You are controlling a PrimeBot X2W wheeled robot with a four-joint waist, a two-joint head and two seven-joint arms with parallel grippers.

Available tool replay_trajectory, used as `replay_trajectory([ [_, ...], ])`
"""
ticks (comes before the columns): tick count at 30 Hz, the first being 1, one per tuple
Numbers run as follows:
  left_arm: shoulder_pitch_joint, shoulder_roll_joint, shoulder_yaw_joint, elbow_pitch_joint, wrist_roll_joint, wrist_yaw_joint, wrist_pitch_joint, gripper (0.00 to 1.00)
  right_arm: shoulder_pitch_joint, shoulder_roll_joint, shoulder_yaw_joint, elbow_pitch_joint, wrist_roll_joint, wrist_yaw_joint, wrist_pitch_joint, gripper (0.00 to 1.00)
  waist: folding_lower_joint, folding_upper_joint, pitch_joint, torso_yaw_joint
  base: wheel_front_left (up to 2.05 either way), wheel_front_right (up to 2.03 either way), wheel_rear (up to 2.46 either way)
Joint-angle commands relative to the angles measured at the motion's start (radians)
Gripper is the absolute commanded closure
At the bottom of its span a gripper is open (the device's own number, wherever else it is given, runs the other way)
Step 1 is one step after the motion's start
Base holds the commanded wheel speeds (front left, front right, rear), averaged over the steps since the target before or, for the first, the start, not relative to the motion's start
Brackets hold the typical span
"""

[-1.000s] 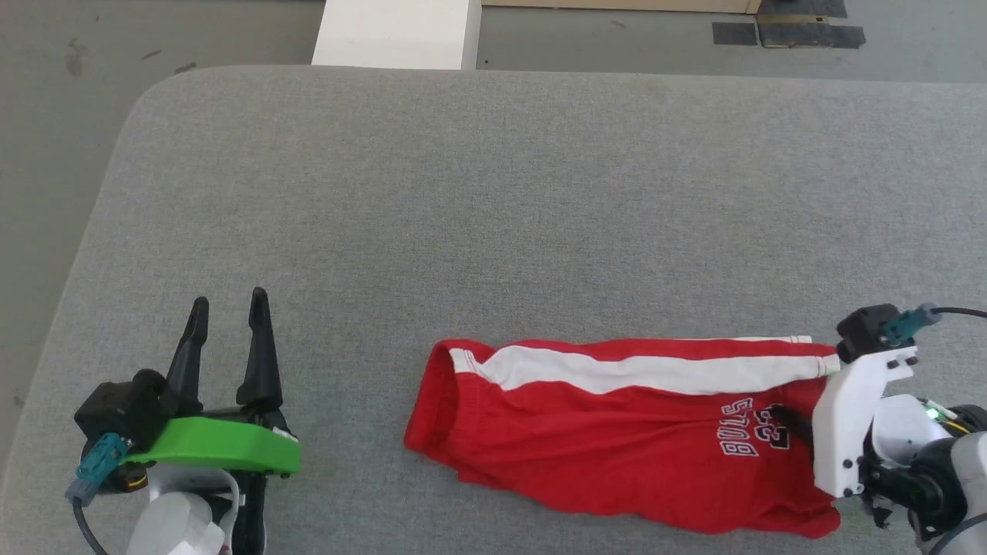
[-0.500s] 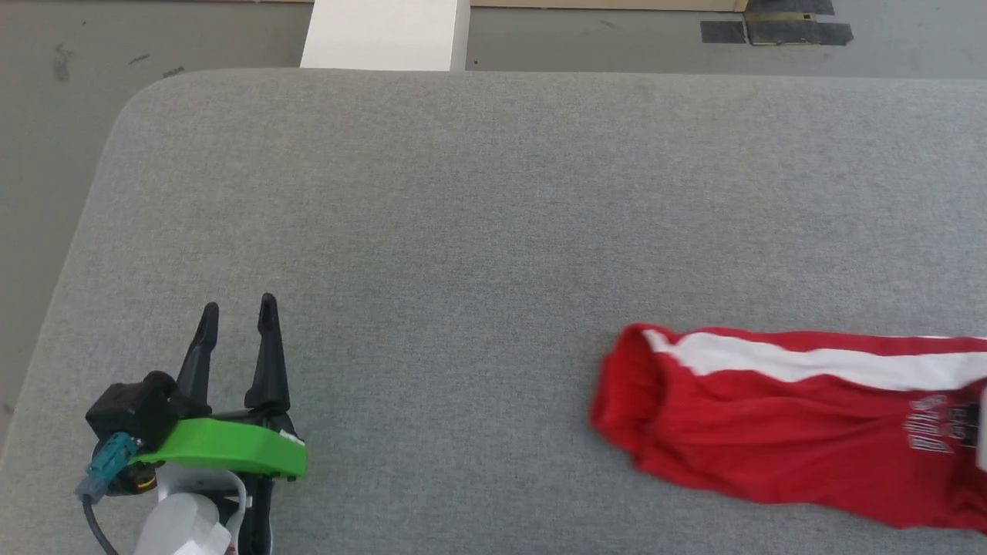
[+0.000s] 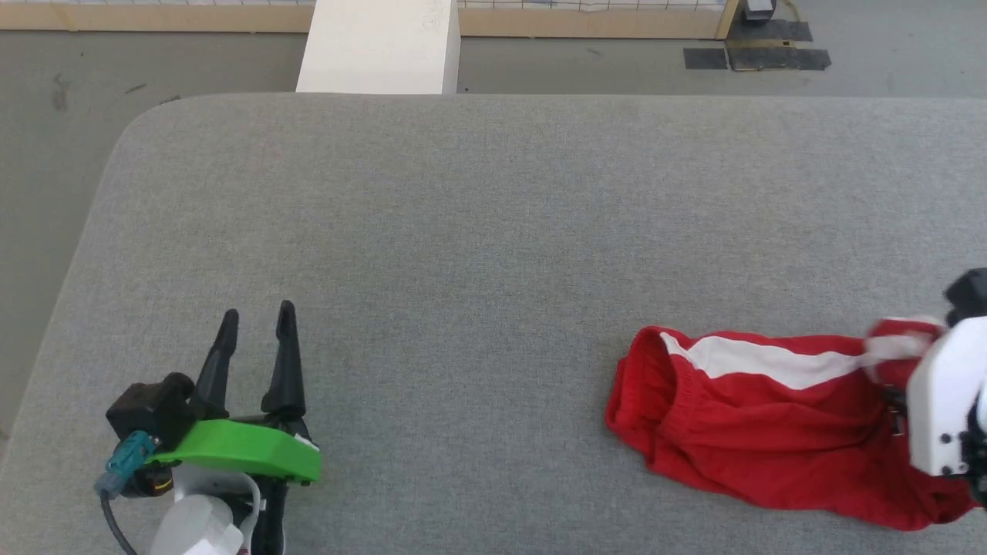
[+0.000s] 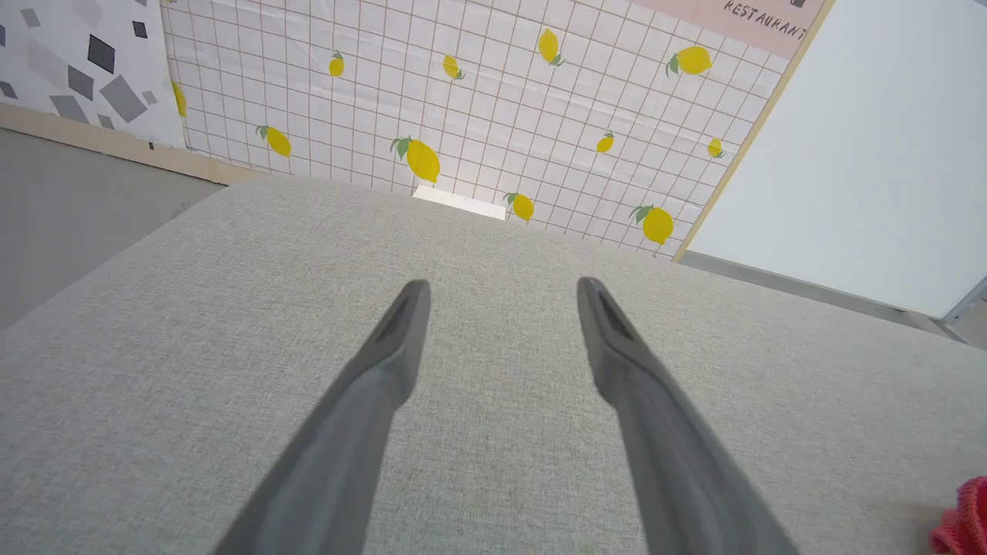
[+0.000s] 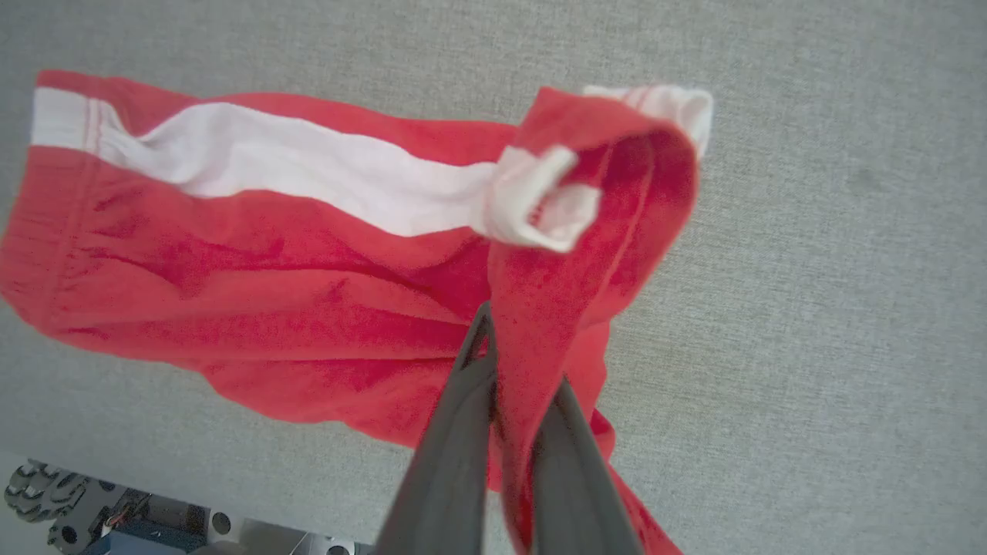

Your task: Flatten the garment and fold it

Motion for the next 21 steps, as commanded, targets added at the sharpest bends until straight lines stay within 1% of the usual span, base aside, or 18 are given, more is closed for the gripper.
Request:
replay_trajectory([
  [1, 0.0, -0.003, -0.008, 0.004, -0.006, -0.004, 0.006, 0.0, 0.014, 0.01, 0.024, -0.031, 0.014, -0.002, 0.013, 1.0, 0.0, 0.0103, -0.004, -0.001, 0.0, 0.0, 0.0],
  [4, -0.002, -0.006, -0.02, 0.005, -0.009, -0.005, 0.012, 0.0, 0.013, 0.028, 0.078, -0.067, 0.033, -0.002, 0.022, 1.0, 0.0, 0.0103, -0.005, 0.003, 0.0, 0.0, 0.0],
  [8, -0.003, -0.006, -0.033, 0.008, -0.011, -0.007, 0.017, 0.0, -0.007, 0.06, 0.173, -0.065, 0.056, -0.002, 0.006, 1.0, 0.0, 0.0103, -0.004, 0.012, 0.0, 0.0, 0.0],
  [13, -0.005, -0.003, -0.046, 0.023, -0.019, -0.01, 0.017, 0.0, -0.045, 0.108, 0.262, -0.005, 0.068, -0.002, -0.067, 1.0, 0.0, 0.0103, -0.002, 0.031, 0.0, 0.0, 0.0],
  [21, -0.005, -0.002, -0.059, 0.041, -0.029, -0.013, 0.014, 0.0, -0.089, 0.181, 0.337, 0.136, 0.042, -0.002, -0.206, 1.0, 0.0, 0.0103, 0.008, 0.058, 0.0, 0.0, 0.0],
])
